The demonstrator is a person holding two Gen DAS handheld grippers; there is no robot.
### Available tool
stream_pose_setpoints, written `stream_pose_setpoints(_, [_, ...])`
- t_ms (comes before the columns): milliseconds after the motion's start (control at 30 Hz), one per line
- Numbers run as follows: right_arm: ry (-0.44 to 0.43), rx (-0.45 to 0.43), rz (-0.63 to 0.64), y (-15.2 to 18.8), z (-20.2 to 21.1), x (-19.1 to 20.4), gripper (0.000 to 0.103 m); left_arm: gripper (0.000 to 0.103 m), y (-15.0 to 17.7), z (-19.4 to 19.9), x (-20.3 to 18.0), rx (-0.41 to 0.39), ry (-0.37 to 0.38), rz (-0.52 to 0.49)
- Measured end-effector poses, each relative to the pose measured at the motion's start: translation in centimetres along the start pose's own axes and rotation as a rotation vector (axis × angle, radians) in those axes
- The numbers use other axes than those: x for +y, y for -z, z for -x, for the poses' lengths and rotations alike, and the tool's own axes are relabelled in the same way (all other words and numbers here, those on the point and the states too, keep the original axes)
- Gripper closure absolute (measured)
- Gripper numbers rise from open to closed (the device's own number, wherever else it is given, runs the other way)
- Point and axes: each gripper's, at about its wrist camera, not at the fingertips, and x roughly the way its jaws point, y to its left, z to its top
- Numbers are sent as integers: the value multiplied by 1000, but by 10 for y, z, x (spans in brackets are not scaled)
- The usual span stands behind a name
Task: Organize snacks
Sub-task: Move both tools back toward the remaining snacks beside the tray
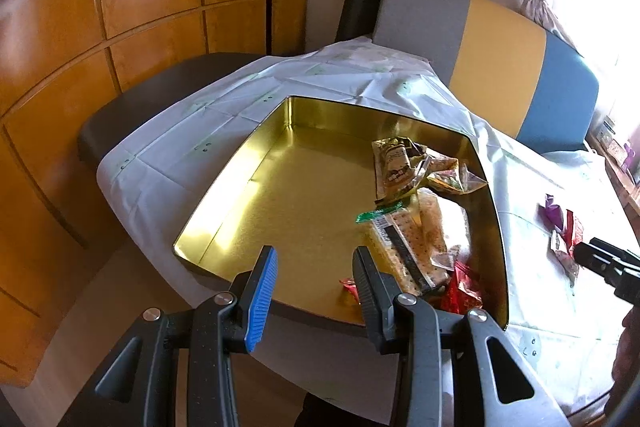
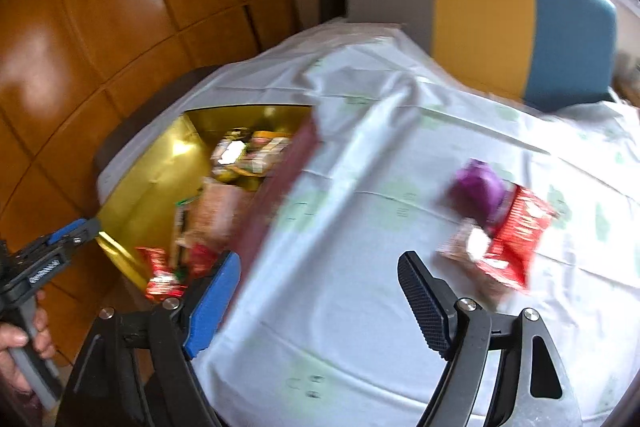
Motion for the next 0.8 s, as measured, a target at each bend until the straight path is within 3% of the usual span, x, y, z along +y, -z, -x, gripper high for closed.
stream_pose_setpoints(600, [263,29,-37,6,33,-120,12,64,3,1,-30,15,18,-81])
stream_pose_setpoints(700, [336,42,-87,11,32,-151,9,64,5,2,-36,16,27,-99])
stream_pose_setpoints(800, [396,76,-229,22,27,-188,9,64,7,4,-48,17,46,-135])
